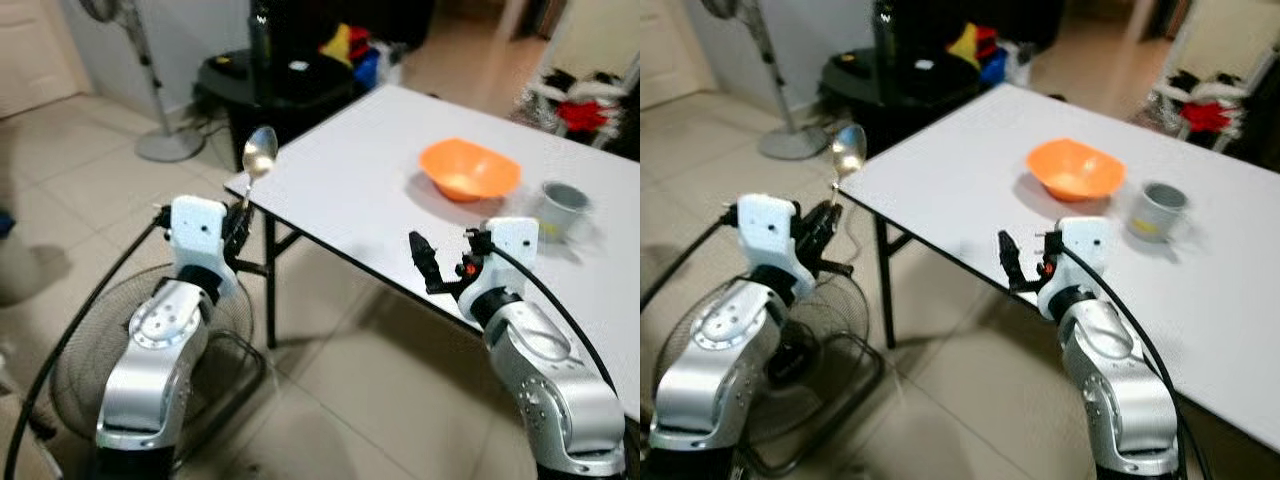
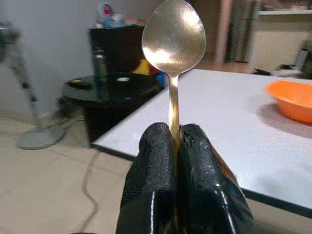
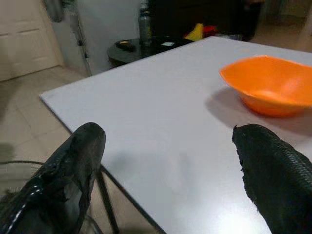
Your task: Setting the table
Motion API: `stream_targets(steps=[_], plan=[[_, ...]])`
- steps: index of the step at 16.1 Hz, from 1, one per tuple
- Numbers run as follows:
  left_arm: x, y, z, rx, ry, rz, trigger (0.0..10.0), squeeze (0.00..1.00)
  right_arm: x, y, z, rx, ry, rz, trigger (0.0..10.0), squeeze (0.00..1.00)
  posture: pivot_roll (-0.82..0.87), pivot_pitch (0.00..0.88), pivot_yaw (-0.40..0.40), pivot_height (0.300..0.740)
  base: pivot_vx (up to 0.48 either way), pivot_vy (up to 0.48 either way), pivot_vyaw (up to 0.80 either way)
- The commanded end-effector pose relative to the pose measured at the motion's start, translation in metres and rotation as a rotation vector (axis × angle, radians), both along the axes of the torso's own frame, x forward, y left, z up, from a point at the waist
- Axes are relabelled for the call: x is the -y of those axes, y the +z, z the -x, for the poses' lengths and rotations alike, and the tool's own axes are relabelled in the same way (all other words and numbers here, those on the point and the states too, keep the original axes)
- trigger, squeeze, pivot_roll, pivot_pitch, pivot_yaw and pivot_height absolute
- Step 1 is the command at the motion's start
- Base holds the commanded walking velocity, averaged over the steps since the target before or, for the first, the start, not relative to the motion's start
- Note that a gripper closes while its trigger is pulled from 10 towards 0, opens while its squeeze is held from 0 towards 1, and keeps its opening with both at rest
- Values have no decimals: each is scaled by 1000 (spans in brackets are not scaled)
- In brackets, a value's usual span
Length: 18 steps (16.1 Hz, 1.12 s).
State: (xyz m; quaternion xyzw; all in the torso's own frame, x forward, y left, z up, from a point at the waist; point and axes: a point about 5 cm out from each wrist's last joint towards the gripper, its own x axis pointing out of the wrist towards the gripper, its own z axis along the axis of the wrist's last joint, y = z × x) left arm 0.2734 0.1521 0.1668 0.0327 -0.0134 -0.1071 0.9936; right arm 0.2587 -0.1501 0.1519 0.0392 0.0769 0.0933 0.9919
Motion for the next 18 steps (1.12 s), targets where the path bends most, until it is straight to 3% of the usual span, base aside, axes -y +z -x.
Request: stream_targets(steps=[1, 5, 10, 15, 18], plan=[[-7, 4, -1, 15, 23, -5, 10000, 0, -7, 3, 0, 16, 26, -10, 10000, 0, 138, 0, -18, 727, 375, 0, 0], [-6, 2, 0, 12, 13, -6, 10000, 0, -7, 4, 0, 16, 22, -19, 10000, 0, 128, 0, -11, 727, 373, 0, 0], [-4, 2, -1, 13, 4, -7, 10000, 0, -8, 4, 2, 23, 39, -9, 10000, 0, 127, 0, -10, 727, 376, 0, -800], [-4, 2, -2, 13, 2, -13, 10000, 0, -10, 7, 4, 43, 47, -15, 10000, 0, 127, 0, -8, 727, 376, 0, 0], [-3, 1, -2, 11, -5, -12, 10000, 0, -10, 7, 5, 38, 48, -14, 10000, 0, 116, 0, -1, 727, 376, 0, -800]])
